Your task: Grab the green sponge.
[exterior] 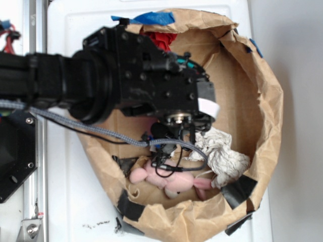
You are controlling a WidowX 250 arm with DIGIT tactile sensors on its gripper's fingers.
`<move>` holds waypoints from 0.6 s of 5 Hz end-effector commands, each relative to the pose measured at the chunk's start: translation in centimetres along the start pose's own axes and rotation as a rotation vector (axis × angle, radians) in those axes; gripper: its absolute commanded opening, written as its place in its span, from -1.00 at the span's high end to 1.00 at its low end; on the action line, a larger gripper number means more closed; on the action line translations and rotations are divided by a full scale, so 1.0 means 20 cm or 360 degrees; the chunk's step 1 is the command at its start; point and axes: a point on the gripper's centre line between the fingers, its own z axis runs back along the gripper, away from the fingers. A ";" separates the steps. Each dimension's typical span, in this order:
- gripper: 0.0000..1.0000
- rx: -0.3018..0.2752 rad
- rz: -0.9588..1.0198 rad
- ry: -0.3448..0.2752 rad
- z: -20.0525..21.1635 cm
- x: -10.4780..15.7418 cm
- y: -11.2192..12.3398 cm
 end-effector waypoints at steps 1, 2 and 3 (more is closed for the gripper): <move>1.00 0.0046 0.0047 -0.0033 0.01 0.00 0.02; 1.00 0.0054 0.0100 -0.0044 0.08 0.00 0.03; 1.00 -0.0024 0.0223 -0.0052 0.32 0.00 0.03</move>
